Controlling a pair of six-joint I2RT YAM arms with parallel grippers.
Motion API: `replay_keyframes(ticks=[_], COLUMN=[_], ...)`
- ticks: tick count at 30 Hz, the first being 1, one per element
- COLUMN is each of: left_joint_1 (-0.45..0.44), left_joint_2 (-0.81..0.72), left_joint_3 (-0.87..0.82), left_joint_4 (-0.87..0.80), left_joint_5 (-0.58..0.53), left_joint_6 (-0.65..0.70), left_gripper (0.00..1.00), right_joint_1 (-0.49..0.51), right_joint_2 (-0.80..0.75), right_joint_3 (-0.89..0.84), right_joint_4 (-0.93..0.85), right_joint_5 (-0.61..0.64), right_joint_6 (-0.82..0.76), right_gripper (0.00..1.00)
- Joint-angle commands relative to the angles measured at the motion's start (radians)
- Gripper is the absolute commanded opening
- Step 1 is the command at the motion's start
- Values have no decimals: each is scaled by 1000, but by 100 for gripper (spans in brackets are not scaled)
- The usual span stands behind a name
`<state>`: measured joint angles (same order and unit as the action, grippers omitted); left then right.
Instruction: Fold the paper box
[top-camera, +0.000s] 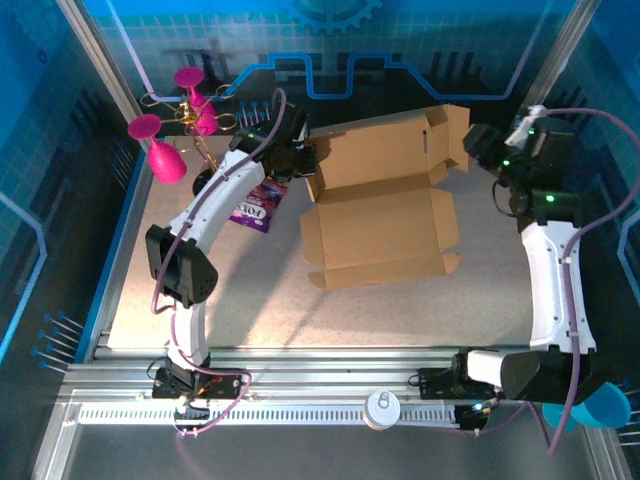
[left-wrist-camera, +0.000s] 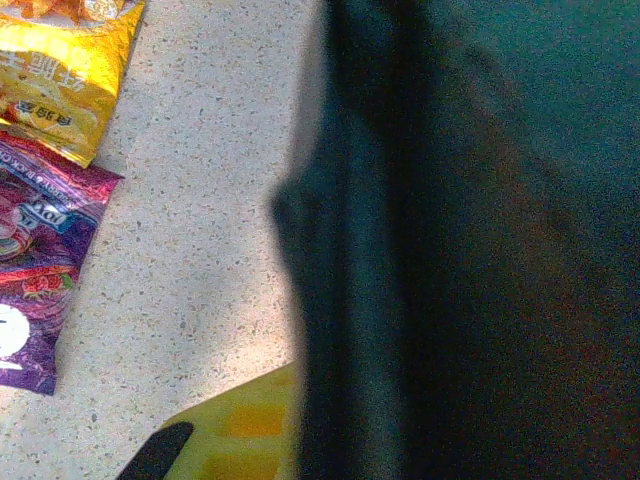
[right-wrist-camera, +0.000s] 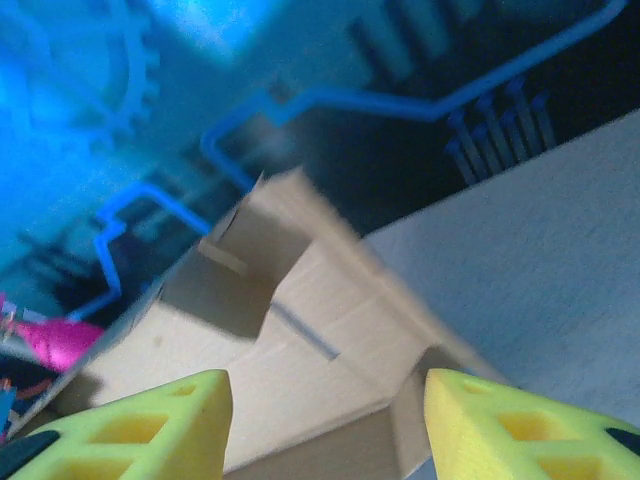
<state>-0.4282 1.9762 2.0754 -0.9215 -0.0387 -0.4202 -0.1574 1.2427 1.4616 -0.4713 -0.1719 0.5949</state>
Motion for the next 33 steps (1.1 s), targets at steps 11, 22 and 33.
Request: replay_keyframes(ticks=[11,22,33], left_joint_1=[55,57,57], left_joint_2=[17,28,24], left_joint_3=[52,57,58], left_joint_4=[-59,-57,-54], left_joint_5=[170,194,212], left_joint_6=[34,44,64], left_gripper=[0,0,0], right_joint_1=[-188,-109,-71], right_joint_2=[268,299,312], right_joint_3=[53,40,93], right_joint_4=[319,271,131], right_joint_5=[-557,-627,-516], right_joint_6=[66,-29,-159], right_gripper=[34,38,53])
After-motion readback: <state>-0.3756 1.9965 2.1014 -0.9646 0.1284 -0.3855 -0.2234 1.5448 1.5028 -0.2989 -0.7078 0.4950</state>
